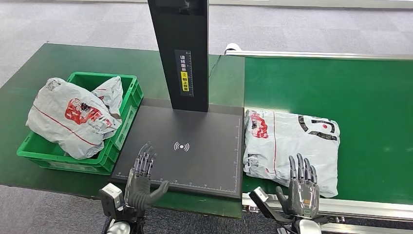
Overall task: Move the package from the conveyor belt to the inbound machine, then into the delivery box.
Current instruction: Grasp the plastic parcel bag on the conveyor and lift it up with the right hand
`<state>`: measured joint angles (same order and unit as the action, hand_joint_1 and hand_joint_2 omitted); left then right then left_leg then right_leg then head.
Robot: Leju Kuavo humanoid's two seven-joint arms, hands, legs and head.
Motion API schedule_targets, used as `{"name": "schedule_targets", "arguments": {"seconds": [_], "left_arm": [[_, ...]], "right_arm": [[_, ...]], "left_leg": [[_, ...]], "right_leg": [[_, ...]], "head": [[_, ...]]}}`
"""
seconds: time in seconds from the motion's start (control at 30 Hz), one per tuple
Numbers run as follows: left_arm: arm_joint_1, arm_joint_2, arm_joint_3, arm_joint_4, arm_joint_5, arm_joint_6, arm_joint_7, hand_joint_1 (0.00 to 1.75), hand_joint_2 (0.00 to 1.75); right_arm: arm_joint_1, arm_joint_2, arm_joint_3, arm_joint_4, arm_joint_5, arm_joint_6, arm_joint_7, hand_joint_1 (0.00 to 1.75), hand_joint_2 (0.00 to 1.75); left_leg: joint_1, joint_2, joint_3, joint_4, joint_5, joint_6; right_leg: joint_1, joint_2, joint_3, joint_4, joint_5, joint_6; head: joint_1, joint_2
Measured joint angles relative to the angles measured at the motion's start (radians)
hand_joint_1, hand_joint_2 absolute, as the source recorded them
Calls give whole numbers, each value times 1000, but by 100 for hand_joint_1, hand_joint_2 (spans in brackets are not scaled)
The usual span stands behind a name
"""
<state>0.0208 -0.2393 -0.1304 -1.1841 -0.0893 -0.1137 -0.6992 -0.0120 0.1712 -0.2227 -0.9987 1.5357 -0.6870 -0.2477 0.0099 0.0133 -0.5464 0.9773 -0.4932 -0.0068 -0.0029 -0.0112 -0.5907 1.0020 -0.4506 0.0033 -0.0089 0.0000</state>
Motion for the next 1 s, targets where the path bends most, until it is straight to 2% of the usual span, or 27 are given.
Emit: {"name": "schedule_targets", "arguments": {"seconds": [0.17,0.33,0.43,0.6,0.73,0.8,0.93,1.0], "left_arm": [[-3,-3,-1,1,0,0,0,0,175],[-6,-5,-2,4,2,0,0,0,175],[-12,-6,-4,11,4,1,0,0,175],[-17,-16,-5,19,-8,4,0,0,175],[-20,-31,-4,24,-25,4,0,0,175],[-21,-36,-4,27,-33,2,0,0,175],[-22,-43,-2,33,-45,-1,0,0,175],[-22,-45,-1,34,-50,0,0,0,175]], "right_arm": [[-39,-11,-25,44,-9,0,-30,0,175],[-81,-19,-70,118,-58,6,-94,0,175],[-120,-27,-98,187,-127,7,-147,0,175],[-183,-14,-183,335,-156,-1,-218,0,175],[-200,-5,-236,385,-85,-3,-189,0,175],[-204,-1,-245,386,-30,-3,-152,11,175],[-207,2,-242,383,10,-4,-67,168,175],[-207,-1,-233,383,10,-4,-43,175,175]], "left_leg": [[0,0,0,0,0,0],[0,0,0,0,0,0],[0,1,0,0,0,0],[0,0,0,0,0,0],[0,0,0,0,0,0],[0,1,0,0,0,0],[0,0,0,0,0,0],[0,0,0,0,0,0]], "right_leg": [[0,0,0,0,0,0],[0,0,0,0,0,0],[0,0,0,0,0,0],[0,0,0,0,0,0],[0,0,0,0,0,0],[0,0,0,0,0,0],[0,0,0,0,0,0],[0,0,0,0,0,0]], "head": [[0,0],[0,0],[0,0],[0,0],[0,0],[0,0],[0,0],[0,0]]}}
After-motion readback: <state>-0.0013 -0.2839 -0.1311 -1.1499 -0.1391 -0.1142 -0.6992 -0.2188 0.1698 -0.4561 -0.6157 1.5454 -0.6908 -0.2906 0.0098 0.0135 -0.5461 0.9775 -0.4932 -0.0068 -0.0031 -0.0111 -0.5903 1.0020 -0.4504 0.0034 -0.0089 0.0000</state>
